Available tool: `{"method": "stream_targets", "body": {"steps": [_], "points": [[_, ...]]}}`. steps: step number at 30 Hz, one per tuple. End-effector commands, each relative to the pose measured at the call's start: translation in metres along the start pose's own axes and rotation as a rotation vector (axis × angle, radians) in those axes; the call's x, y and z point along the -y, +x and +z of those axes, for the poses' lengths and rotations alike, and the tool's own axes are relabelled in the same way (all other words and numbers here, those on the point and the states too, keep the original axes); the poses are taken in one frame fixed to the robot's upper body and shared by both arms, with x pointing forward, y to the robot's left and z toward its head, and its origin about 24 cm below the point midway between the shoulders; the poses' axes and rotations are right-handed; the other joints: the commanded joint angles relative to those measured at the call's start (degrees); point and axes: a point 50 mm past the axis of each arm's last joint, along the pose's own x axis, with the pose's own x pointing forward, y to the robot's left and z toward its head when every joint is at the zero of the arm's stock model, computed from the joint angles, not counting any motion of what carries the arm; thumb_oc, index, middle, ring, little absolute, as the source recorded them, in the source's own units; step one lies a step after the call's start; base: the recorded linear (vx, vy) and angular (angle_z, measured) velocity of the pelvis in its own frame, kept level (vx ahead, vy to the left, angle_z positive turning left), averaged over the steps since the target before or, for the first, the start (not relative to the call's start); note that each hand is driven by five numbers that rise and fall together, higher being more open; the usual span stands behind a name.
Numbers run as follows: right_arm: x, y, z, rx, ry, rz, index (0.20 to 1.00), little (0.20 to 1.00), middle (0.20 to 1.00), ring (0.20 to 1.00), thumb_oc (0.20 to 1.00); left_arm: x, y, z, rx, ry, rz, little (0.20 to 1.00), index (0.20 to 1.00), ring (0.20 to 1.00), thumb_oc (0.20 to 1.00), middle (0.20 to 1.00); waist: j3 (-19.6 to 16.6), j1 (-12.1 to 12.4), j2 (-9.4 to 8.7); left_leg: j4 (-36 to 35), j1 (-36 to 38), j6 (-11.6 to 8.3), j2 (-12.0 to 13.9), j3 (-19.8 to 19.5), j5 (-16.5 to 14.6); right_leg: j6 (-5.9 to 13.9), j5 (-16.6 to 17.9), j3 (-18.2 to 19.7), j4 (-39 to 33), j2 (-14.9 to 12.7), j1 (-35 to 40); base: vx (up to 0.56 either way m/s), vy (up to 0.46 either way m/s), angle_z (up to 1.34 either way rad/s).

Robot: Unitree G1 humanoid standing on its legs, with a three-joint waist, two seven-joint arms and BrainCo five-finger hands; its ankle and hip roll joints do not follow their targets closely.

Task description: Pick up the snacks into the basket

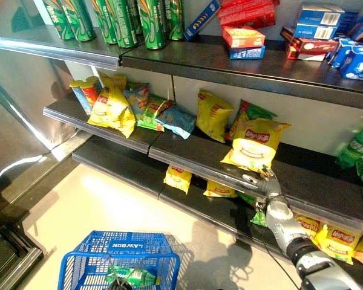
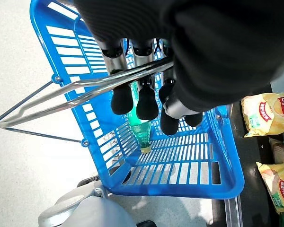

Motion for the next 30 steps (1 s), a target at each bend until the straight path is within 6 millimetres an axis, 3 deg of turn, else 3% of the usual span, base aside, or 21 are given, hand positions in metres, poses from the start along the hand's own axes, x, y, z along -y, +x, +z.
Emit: {"method": "stream_targets", "body": {"steps": [1, 9, 18, 23, 30], "points": [[0.016, 0.005, 0.035, 0.174, 0.063, -0.052, 1.0, 1.0, 1.0, 1.0, 1.0, -0.02, -0.008, -0.026, -0.068, 0.1, 0.05, 0.2, 0.2, 0.2, 0.2, 0.2, -1.0, 0.2, -2.67, 5.6, -3.6, -0.83, -1.2, 0.9, -5.7, 8.13, -6.0, 2.5, 3.4, -6.3, 0.2, 0.0, 0.0, 0.0], [0.036, 0.007, 0.044, 0.213, 0.048, -0.129, 1.0, 1.0, 1.0, 1.0, 1.0, -0.023, -0.008, -0.028, -0.082, 0.106, 0.056, 0.2, 0.2, 0.2, 0.2, 0.2, -0.5, -0.3, -2.8, 5.6, -4.1, -0.92, -1.1, 1.1, -5.7, 8.16, -5.8, 2.7, 3.3, -6.3, -0.4, 0.0, 0.0, -0.01], [0.042, 0.014, 0.054, 0.218, 0.046, -0.149, 1.0, 1.0, 1.0, 1.0, 1.0, -0.024, -0.007, -0.027, -0.08, 0.116, 0.053, 0.2, 0.2, 0.2, 0.2, 0.2, -0.2, -0.3, -3.18, 6.1, -4.6, -0.89, -1.2, 1.8, -6.0, 8.28, -5.3, 3.6, 3.3, -6.0, -1.2, 0.0, 0.001, -0.02], [0.028, 0.025, 0.084, 0.273, 0.022, -0.093, 1.0, 1.0, 1.0, 1.0, 1.0, -0.03, -0.005, -0.02, -0.061, 0.133, 0.051, 0.2, 0.2, 0.2, 0.2, 0.2, 0.9, -0.1, -2.83, 6.1, -5.9, -1.15, -1.3, 1.6, -5.4, 8.24, -5.2, 3.7, 4.1, -5.9, -3.1, -0.04, -0.004, -0.05], [0.007, 0.023, 0.102, 0.347, -0.011, -0.024, 1.0, 1.0, 1.0, 1.0, 1.0, -0.033, -0.002, -0.014, -0.044, 0.14, 0.06, 0.2, 0.2, 0.2, 0.2, 0.2, 2.6, -0.1, -2.09, 6.2, -7.7, -1.35, -1.3, 1.6, -4.6, 8.23, -5.0, 3.8, 4.9, -5.9, -5.4, -0.04, -0.001, -0.01]]}}
